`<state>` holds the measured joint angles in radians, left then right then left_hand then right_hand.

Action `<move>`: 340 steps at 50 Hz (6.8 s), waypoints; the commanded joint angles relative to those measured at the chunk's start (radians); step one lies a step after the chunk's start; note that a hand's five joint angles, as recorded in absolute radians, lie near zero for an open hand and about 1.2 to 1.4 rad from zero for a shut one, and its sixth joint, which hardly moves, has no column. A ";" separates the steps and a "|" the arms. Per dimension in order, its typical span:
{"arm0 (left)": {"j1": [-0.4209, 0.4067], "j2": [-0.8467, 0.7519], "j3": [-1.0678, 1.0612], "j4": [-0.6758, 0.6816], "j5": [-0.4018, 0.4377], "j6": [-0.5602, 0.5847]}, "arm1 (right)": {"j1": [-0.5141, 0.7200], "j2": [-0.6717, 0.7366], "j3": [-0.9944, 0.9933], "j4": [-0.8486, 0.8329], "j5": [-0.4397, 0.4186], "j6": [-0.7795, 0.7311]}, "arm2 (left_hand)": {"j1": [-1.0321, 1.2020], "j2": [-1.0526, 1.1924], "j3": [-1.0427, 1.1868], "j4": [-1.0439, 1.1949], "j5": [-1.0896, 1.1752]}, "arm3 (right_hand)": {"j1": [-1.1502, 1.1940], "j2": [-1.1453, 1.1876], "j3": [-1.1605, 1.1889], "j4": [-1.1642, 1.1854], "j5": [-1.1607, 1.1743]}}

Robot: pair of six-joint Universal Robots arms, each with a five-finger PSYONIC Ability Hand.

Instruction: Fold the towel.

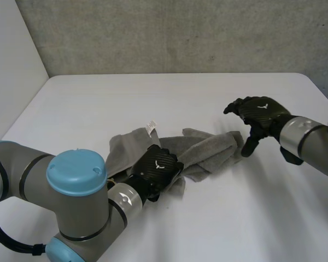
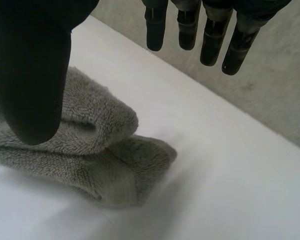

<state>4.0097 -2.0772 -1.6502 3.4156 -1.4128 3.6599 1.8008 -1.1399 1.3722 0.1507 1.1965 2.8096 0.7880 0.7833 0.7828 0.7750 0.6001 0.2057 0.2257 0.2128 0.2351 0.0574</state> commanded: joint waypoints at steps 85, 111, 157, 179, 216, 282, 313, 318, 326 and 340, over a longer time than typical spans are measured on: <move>0.135 0.112 0.234 -0.093 -0.210 -0.741 | 0.285 0.003 -0.308 -0.323 0.376 -0.647 | -0.528 -0.523 -0.522 -0.515 -0.514 | 1.191 1.171 1.183 1.161 1.164; -0.023 0.082 0.199 -0.207 -0.210 -1.140 | 0.538 -0.067 -0.387 -0.253 0.509 -0.740 | -0.422 -0.417 -0.417 -0.409 -0.408 | 1.191 1.171 1.183 1.161 1.164; -0.018 -0.073 0.191 -0.013 -0.442 -1.210 | 0.638 -0.187 -0.216 -0.253 0.555 -0.674 | -0.077 -0.072 -0.072 -0.064 -0.063 | 1.191 1.171 1.183 1.161 1.164; 0.251 0.192 0.052 0.106 -0.362 -0.801 | 0.404 -0.187 -0.010 -0.247 0.526 -0.676 | 0.608 0.613 0.614 0.621 0.622 | 1.191 1.171 1.183 1.161 1.164; 0.273 -0.057 0.538 0.111 -0.158 -0.063 | 0.292 0.160 -0.507 -0.227 0.380 -0.552 | 0.608 0.613 0.614 0.621 0.622 | 1.191 1.171 1.183 1.161 1.164; 0.252 0.121 -0.255 0.300 -0.190 -0.077 | -0.063 -0.081 0.179 -0.056 0.002 -0.091 | 0.608 0.613 0.614 0.621 0.622 | 0.331 0.311 0.324 0.302 0.305; 0.250 0.115 -0.258 0.300 -0.190 -0.073 | 0.028 0.439 -0.406 0.029 -0.169 -0.576 | 0.608 0.613 0.614 0.621 0.622 | 0.270 0.250 0.263 0.240 0.244; 0.250 0.115 -0.263 0.300 -0.189 -0.070 | 0.043 0.503 -0.485 0.076 -0.155 -0.579 | 0.608 0.613 0.614 0.621 0.622 | 0.273 0.253 0.266 0.243 0.246; 0.250 0.115 -0.266 0.298 -0.189 -0.070 | 0.045 0.548 -0.559 0.113 -0.146 -0.584 | 0.608 0.613 0.614 0.621 0.622 | 0.346 0.326 0.339 0.316 0.320; 0.250 0.118 -0.267 0.298 -0.190 -0.069 | 0.043 0.568 -0.568 0.136 -0.132 -0.585 | 0.608 0.613 0.614 0.621 0.622 | 0.455 0.435 0.448 0.425 0.429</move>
<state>4.2598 -1.9598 -1.9154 3.7136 -1.6027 3.5911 1.8444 -0.5730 0.7990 0.2866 1.0618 2.2255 1.2041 1.2178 1.2160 1.2167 1.0399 0.4779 0.5608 0.5675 0.5647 0.3729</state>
